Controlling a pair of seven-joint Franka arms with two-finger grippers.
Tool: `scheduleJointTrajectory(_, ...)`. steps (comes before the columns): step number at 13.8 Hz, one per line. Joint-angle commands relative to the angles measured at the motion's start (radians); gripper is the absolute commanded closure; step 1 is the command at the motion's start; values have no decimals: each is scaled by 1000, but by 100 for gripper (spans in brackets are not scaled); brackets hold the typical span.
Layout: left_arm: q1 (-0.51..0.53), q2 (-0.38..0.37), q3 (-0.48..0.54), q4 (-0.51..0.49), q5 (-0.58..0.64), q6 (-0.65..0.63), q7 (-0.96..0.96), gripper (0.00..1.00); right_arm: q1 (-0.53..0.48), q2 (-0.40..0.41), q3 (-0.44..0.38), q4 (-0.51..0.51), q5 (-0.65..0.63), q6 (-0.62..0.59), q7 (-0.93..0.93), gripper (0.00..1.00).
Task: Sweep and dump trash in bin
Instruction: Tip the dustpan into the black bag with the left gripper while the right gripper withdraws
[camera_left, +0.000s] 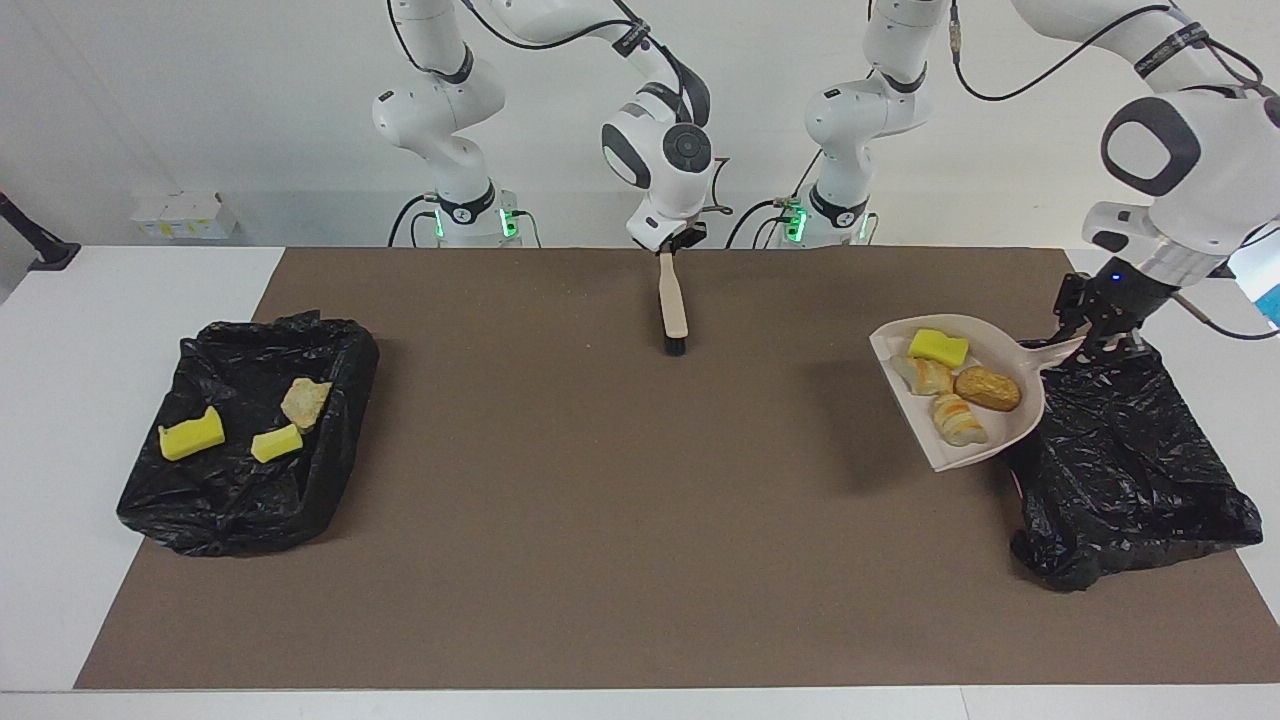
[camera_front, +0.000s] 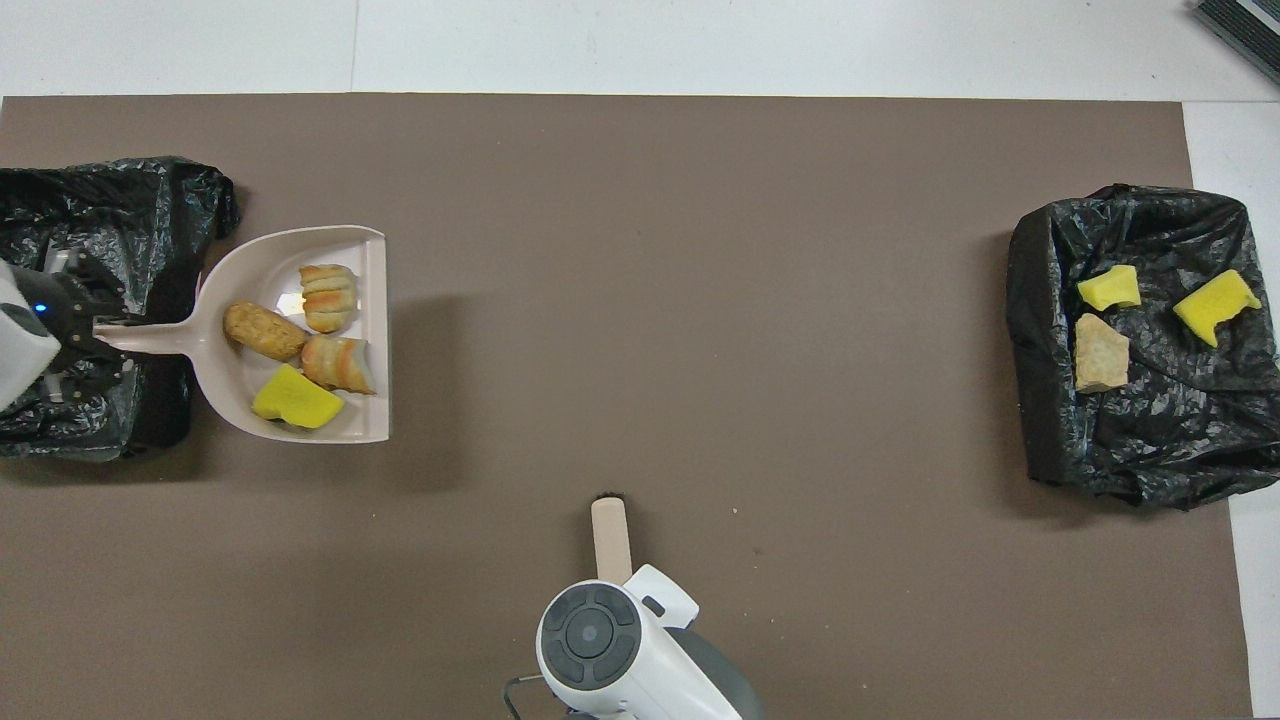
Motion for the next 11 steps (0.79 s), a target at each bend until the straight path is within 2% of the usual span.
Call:
scheduleJointTrajectory(1, 107, 108, -14, 194, -14, -77, 130, 100, -21, 29, 1, 83, 10, -56, 14, 0)
scheduleJointTrajectory(3, 160, 138, -14, 243, 68, -16, 230, 100, -52, 29, -3, 154, -2, -81, 9, 0)
scheduleJointTrajectory(5, 188, 149, -14, 256, 110, 62, 249, 100, -107, 29, -3, 234, -13, -139, -6, 0)
scheduleJointTrajectory(9, 187, 153, -3, 256, 202, 112, 238, 100, -213, 33, -3, 402, -62, -295, -156, 0)
scheduleJointTrajectory(11, 168, 156, -6, 251, 332, 157, 200, 100, -271, 35, -3, 453, -92, -329, -211, 0)
